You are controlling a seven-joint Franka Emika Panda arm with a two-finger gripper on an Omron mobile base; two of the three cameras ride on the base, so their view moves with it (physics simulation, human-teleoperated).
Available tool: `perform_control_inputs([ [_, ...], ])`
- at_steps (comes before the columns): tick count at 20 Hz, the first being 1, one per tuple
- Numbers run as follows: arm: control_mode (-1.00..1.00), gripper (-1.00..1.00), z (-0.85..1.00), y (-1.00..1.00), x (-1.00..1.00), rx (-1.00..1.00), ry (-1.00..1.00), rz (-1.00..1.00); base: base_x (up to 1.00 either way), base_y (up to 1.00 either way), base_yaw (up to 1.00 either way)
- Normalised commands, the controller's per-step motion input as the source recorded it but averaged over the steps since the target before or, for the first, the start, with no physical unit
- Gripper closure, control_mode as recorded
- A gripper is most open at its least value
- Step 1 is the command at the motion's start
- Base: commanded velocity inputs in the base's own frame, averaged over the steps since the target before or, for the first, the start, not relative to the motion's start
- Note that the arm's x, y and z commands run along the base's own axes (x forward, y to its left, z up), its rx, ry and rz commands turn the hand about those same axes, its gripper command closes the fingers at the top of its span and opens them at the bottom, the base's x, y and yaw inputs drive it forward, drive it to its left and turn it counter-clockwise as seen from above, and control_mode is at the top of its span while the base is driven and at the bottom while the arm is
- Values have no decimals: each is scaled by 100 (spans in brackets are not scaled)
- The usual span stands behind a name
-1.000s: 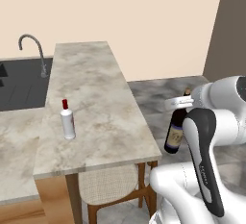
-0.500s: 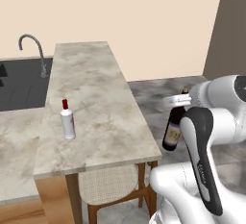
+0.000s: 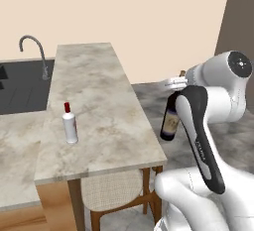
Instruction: Move the drinks to the dining counter.
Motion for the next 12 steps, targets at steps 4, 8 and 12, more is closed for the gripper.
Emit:
perform_control_inputs([
  [4,-100,100,-2,56,41,0,12,4,0,0,0],
  [8,-100,100,-14,53,50,0,2,9,0,0,0],
  [12,-100,100,-21,44,56,0,-3,12,0,0,0],
])
